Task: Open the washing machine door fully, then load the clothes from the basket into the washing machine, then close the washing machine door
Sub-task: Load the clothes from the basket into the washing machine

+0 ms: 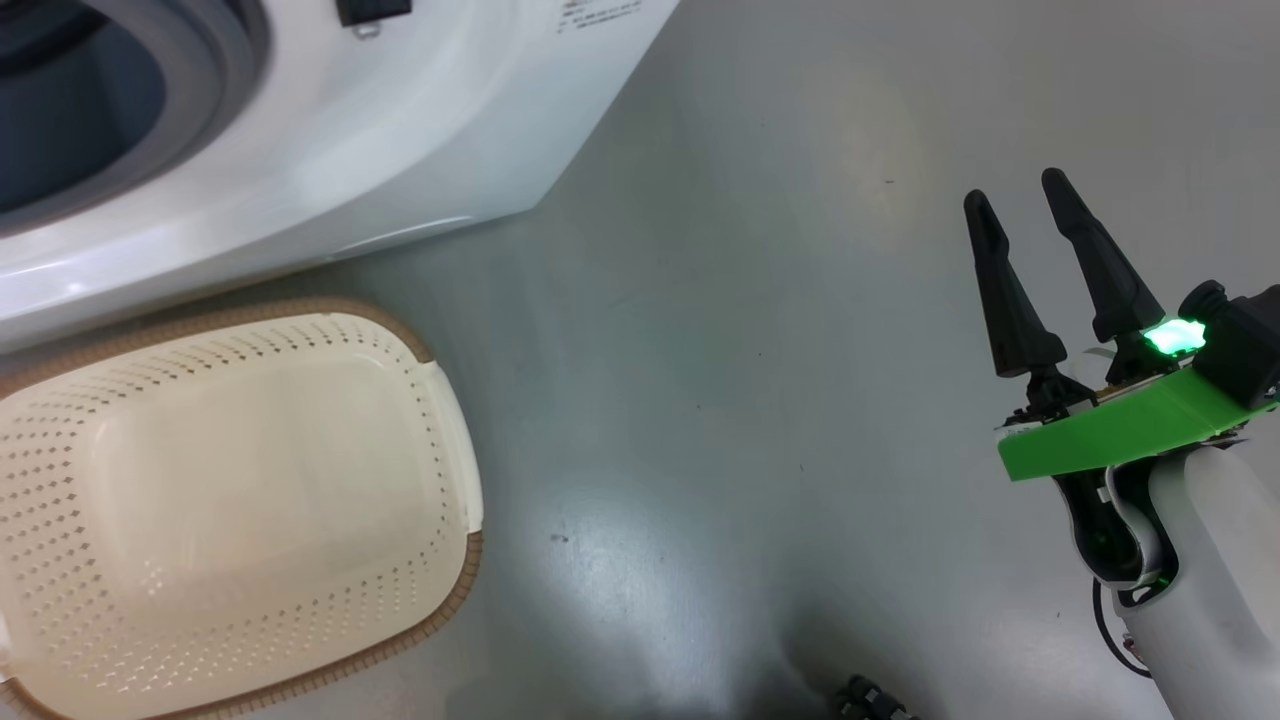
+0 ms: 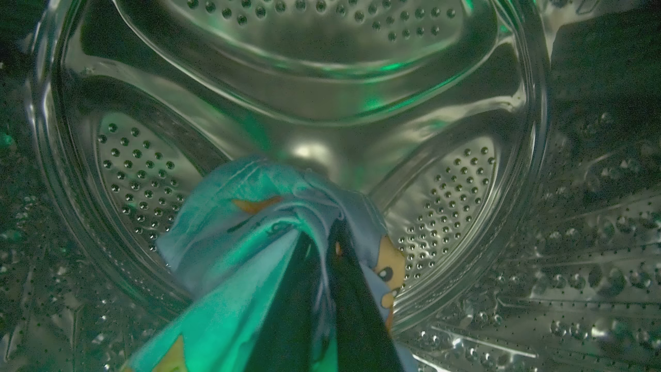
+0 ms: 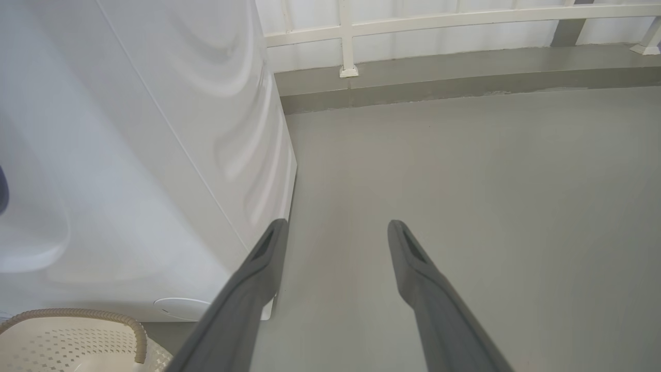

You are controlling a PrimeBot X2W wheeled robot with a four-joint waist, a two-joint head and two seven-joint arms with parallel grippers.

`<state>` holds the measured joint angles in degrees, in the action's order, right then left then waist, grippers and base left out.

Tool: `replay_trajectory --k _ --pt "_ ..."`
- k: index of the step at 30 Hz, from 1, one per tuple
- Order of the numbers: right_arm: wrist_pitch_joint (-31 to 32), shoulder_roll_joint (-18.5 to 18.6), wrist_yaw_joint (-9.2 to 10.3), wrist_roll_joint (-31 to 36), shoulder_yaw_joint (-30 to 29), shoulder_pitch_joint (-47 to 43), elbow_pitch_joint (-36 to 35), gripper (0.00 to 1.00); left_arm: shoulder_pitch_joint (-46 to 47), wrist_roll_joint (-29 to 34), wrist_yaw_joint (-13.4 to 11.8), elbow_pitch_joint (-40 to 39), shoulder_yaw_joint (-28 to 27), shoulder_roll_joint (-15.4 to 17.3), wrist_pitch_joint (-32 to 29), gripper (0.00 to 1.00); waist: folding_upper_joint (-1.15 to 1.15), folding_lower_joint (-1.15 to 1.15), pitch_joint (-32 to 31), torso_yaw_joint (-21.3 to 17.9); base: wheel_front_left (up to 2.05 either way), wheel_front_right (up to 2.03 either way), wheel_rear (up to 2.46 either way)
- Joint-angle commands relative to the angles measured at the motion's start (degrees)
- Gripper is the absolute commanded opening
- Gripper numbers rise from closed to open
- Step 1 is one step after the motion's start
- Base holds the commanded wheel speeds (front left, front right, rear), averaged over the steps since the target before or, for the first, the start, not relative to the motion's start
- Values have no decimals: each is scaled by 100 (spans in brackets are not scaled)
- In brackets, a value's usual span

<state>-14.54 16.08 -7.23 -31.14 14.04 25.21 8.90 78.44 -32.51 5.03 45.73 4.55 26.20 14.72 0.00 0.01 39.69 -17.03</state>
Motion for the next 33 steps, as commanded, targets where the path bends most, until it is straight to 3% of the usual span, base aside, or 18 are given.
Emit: replay_trajectory --k 1,3,4,6,20,25,33 --pt "-46 53 -25 83 30 -72 -111 100 -40 75 27 -222 -147 239 27 0 0 -1 23 -26 0 0 0" --pt "-46 20 -25 86 49 -46 -88 100 -204 77 68 -235 -352 97 27 0 0 -1 -18 -22 0 0 0" --pt "-46 7 -25 82 63 -36 -81 100 -277 116 80 -131 -359 44 27 15 0 -1 -44 -19 0 0 0" --pt "-46 -4 -25 76 89 -22 -66 100 -377 145 104 147 -356 -48 27 100 0 -1 -91 -17 0 0 0" --pt "-46 -38 -25 61 203 24 87 100 -591 168 219 1861 84 -442 -24 100 0 -1 -556 137 0 0 0" --pt "-46 -34 -25 40 252 15 136 100 -916 223 229 1898 135 -587 21 100 0 -1 -820 258 0 0 0" --pt "-46 33 -25 16 337 -58 252 100 -1886 334 241 1224 -22 -792 27 100 0 -1 -1342 457 0 0 0"
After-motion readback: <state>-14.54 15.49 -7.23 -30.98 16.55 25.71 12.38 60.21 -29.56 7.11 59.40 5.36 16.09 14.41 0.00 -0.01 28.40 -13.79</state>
